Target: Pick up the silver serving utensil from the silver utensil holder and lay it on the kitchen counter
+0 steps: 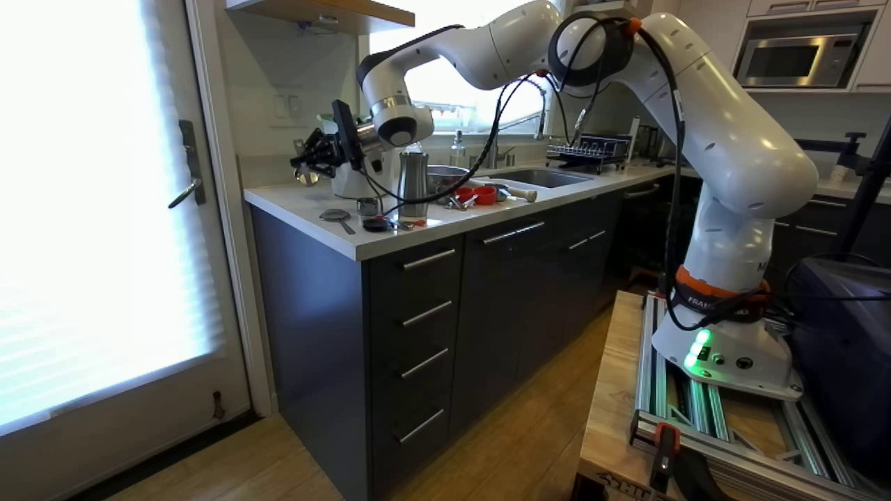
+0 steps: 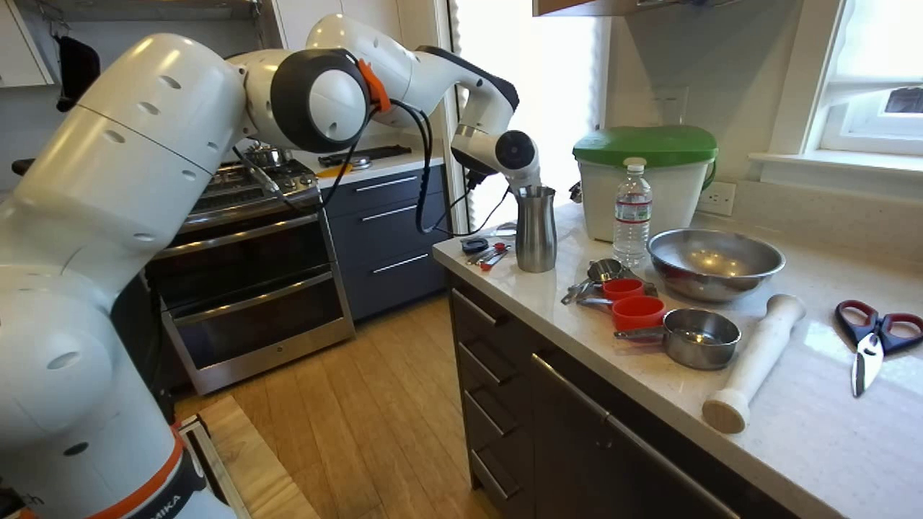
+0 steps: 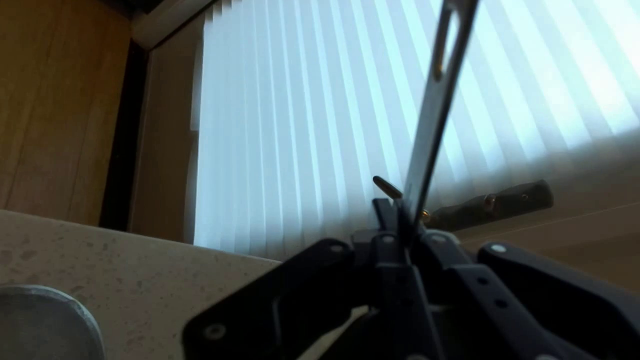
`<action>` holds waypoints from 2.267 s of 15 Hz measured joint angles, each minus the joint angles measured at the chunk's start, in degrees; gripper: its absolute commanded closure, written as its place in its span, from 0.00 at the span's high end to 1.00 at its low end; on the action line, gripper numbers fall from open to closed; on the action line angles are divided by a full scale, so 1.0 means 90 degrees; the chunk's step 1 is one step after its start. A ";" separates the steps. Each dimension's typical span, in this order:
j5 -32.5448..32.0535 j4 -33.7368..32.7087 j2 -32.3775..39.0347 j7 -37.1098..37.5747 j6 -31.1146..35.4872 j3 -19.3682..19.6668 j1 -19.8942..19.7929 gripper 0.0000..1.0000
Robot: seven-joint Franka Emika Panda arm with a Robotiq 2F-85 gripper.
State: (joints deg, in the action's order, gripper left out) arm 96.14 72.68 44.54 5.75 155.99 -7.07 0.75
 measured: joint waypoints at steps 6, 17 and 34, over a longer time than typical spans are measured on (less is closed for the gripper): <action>0.0164 -0.0236 0.0270 -0.0651 -0.0005 -0.0003 -0.0054 0.01; 0.0168 -0.0413 0.0365 -0.0975 -0.0003 -0.0002 -0.0054 0.01; 0.0163 -0.0414 0.0373 -0.0882 -0.0009 -0.0013 -0.0036 0.01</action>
State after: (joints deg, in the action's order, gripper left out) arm 97.61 68.96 47.90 -2.19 155.91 -7.19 0.42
